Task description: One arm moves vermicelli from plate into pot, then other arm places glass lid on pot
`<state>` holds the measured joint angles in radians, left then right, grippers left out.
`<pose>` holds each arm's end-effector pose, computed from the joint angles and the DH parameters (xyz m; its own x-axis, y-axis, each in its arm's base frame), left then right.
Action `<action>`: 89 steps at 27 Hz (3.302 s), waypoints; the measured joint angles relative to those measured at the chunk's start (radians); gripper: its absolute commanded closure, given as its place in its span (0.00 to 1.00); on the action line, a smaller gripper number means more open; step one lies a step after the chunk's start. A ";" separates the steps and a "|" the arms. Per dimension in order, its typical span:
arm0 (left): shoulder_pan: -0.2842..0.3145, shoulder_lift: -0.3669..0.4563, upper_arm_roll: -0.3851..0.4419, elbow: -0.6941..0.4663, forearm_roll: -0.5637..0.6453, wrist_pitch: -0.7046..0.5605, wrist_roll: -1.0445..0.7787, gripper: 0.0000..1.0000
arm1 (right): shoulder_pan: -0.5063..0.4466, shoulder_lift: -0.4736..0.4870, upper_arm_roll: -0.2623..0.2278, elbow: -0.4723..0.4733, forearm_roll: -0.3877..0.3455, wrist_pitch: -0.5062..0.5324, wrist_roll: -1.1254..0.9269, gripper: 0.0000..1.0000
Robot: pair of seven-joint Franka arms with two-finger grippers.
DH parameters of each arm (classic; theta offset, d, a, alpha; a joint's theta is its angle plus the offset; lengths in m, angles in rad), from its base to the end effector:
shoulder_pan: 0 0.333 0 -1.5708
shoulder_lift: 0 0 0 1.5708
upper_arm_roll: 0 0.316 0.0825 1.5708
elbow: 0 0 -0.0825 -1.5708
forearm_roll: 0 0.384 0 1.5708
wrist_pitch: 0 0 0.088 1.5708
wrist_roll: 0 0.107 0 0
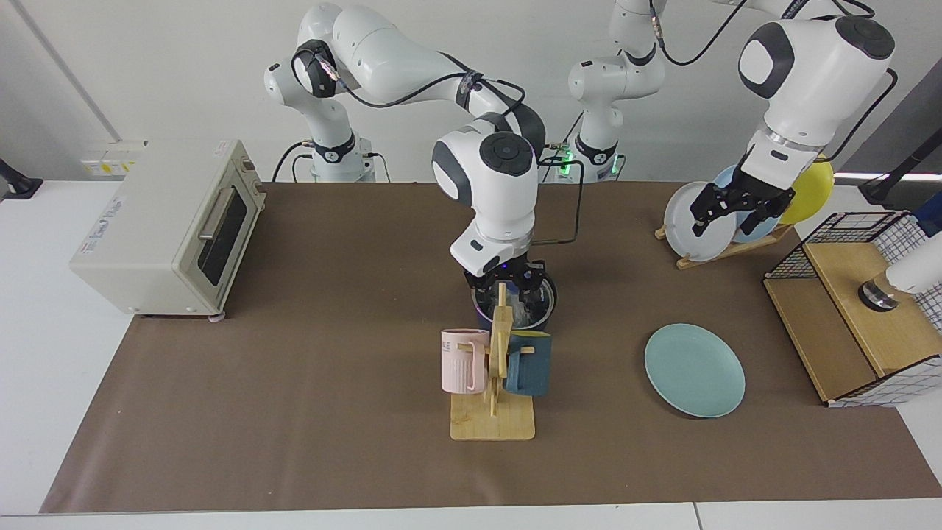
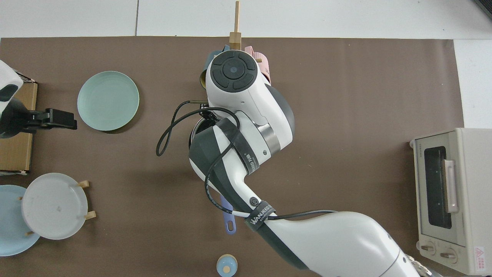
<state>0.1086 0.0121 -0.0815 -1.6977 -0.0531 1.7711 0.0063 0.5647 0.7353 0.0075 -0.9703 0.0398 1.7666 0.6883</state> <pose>0.5724 0.0111 0.5752 0.9976 0.0314 0.0613 0.0281 -0.9982 0.0532 0.6374 0.4123 0.4408 0.9920 -0.1251 0.0187 -0.1234 -0.9897 -0.0729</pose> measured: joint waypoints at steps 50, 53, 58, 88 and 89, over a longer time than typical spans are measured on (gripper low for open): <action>0.000 0.000 0.000 0.000 0.000 0.000 0.000 0.00 | -0.004 0.015 -0.003 -0.105 0.000 0.139 0.000 1.00; 0.000 0.000 0.000 0.000 0.000 0.000 0.000 0.00 | -0.004 0.015 -0.003 -0.105 0.000 0.139 0.000 1.00; 0.000 0.000 0.000 0.000 0.000 0.000 0.000 0.00 | -0.004 0.015 -0.002 -0.105 0.000 0.139 0.000 1.00; 0.000 0.000 0.000 0.000 0.000 0.000 0.000 0.00 | -0.016 -0.036 -0.005 -0.107 0.000 0.101 -0.002 0.00; 0.000 0.000 0.000 0.000 0.000 0.000 0.000 0.00 | -0.019 -0.051 -0.005 -0.106 0.000 0.087 -0.002 0.00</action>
<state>0.1086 0.0121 -0.0815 -1.6977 -0.0531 1.7711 0.0064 0.5453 0.6844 0.0024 -1.0763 0.0396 1.8536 0.6864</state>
